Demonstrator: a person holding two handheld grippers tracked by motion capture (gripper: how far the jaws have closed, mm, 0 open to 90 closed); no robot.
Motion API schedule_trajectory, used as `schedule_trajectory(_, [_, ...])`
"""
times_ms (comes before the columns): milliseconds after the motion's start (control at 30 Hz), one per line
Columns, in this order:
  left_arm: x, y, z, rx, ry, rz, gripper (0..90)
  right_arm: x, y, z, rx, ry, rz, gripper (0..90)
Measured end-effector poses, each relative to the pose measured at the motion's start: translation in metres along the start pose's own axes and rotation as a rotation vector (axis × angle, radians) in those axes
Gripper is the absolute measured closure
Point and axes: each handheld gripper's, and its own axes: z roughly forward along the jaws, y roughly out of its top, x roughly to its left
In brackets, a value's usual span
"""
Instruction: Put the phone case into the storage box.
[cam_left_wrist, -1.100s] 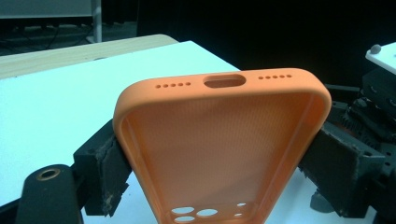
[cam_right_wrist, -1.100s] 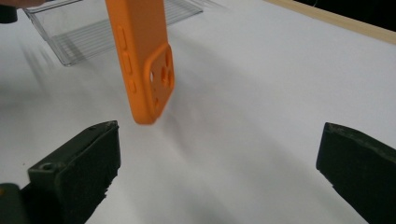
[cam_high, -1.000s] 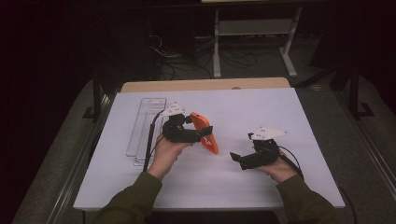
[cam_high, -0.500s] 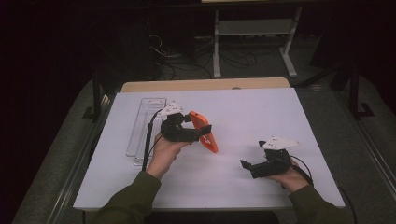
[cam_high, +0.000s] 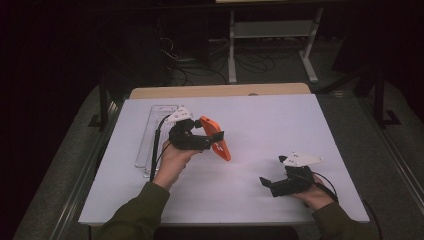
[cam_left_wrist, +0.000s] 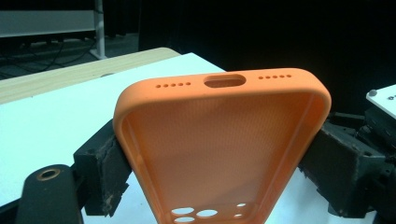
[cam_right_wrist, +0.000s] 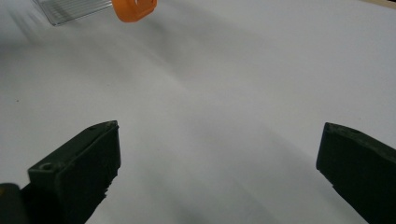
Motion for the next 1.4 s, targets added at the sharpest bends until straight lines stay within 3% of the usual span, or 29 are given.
schedule_trajectory(100, [0.001,0.005,-0.001,0.008,0.000,0.015,15.7,0.000,0.000,0.000,0.004,0.001,0.001,0.0])
schedule_trajectory(433, [0.014,0.020,-0.003,-0.006,0.004,0.001,15.7,0.000,0.000,-0.002,0.001,-0.002,0.003,0.0])
schedule_trajectory(1400, [0.041,0.064,-0.012,0.020,0.097,0.067,15.7,0.000,0.000,-0.002,0.001,0.000,0.004,0.0])
